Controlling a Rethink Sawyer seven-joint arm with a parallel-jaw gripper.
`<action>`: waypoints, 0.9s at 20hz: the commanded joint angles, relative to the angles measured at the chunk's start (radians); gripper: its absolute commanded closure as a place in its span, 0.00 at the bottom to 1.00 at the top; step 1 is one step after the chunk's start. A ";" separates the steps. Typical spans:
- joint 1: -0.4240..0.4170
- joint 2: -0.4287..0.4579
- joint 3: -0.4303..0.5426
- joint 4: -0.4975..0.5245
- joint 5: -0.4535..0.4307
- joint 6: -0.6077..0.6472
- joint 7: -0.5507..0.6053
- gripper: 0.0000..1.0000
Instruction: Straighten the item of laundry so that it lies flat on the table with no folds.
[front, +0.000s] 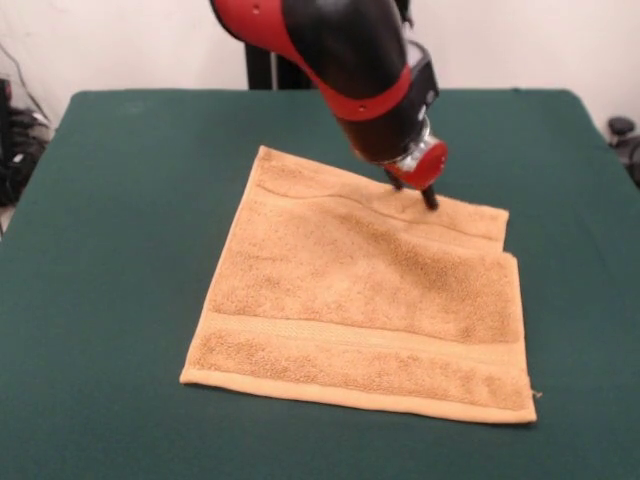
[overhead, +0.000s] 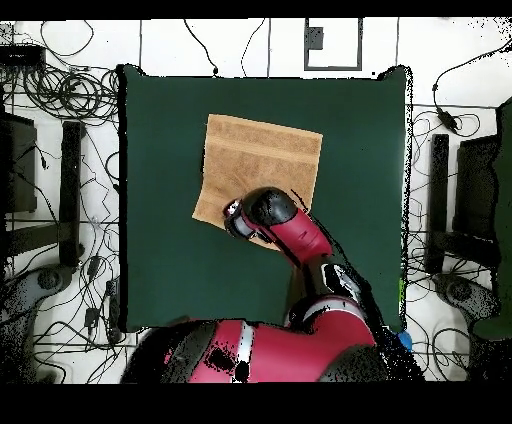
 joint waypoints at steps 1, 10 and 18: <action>0.176 0.233 -0.136 -0.163 -0.081 -0.387 0.233 0.00; 0.221 0.282 -0.195 -0.227 -0.064 -0.365 0.253 0.00; 0.131 0.239 -0.074 -0.158 -0.039 -0.354 0.199 0.00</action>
